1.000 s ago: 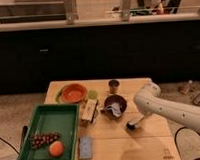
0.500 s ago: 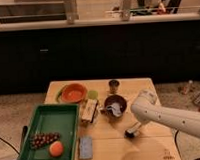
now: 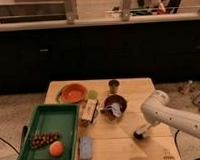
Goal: Wipe table surface with brush
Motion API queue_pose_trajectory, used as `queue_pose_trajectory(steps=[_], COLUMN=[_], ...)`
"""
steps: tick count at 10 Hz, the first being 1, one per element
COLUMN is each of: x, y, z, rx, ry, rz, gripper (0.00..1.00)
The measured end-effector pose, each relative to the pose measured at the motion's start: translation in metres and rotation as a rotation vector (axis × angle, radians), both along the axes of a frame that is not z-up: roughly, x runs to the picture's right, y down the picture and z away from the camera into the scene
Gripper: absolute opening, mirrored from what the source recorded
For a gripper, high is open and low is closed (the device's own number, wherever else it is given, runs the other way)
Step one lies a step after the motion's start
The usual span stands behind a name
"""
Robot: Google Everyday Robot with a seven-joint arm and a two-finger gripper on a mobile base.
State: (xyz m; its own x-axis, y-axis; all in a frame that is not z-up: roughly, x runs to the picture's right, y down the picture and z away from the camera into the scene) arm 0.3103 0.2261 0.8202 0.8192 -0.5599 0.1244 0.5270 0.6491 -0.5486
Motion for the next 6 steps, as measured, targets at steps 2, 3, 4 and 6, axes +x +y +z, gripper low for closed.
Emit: queue_pose_trajectory(steps=[2, 3, 4, 6], x=[0.020, 0.023, 0.022, 0.019], y=[-0.014, -0.025, -0.034, -0.047], z=[0.010, 0.018, 0.025, 0.034], rx=[0.018, 0.029, 0.035, 0.043], ry=[0.048, 0.074, 0.087, 0.098], rz=[0.037, 0.053, 0.061, 0.067], gripper=[0.00, 0.00, 0.00, 0.00])
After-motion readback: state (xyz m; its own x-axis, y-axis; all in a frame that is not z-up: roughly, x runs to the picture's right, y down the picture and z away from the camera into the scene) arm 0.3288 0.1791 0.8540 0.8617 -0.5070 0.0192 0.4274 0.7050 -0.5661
